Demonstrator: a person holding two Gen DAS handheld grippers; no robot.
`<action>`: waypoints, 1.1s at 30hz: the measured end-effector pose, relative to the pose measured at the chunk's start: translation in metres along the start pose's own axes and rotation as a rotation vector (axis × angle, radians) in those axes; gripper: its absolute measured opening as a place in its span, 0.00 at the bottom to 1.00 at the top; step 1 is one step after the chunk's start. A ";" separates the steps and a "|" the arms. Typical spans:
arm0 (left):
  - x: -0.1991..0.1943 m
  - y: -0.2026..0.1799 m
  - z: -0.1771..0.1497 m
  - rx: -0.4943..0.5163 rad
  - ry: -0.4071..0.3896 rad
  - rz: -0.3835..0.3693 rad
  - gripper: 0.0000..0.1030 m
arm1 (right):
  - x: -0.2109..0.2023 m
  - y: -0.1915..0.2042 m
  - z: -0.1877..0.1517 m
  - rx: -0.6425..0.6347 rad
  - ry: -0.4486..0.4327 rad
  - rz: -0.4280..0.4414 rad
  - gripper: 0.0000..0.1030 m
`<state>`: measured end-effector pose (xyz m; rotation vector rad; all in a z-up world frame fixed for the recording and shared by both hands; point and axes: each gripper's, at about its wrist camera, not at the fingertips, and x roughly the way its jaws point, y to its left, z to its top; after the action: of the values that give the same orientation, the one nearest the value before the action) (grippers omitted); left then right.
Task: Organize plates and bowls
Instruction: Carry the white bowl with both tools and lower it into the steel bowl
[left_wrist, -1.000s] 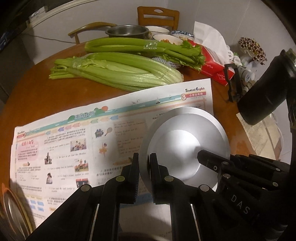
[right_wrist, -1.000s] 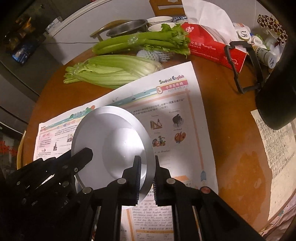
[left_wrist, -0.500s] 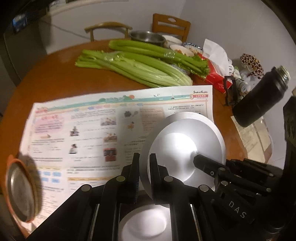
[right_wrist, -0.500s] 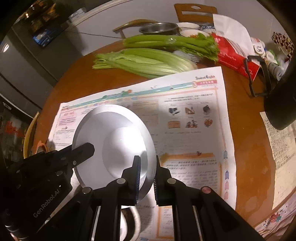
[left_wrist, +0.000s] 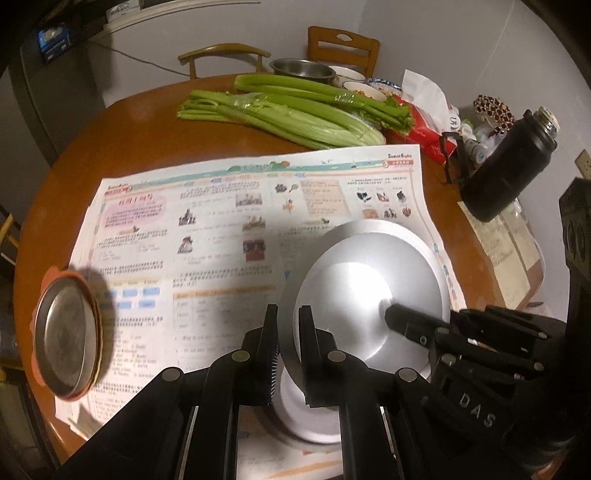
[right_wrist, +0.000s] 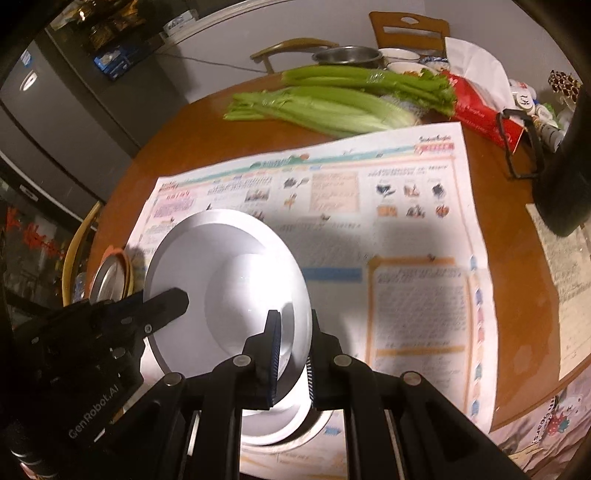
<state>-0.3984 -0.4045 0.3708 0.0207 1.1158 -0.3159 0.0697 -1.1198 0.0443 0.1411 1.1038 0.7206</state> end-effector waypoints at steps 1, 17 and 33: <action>0.001 0.001 -0.003 -0.005 0.006 0.001 0.10 | 0.001 0.003 -0.005 0.001 0.008 -0.001 0.13; 0.035 0.009 -0.039 -0.012 0.140 0.003 0.11 | 0.026 0.010 -0.045 -0.005 0.097 -0.039 0.15; 0.017 0.004 -0.031 -0.003 0.110 -0.012 0.19 | 0.016 0.017 -0.042 -0.035 0.068 -0.046 0.15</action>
<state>-0.4172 -0.3995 0.3412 0.0295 1.2253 -0.3266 0.0303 -1.1070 0.0203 0.0614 1.1554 0.7078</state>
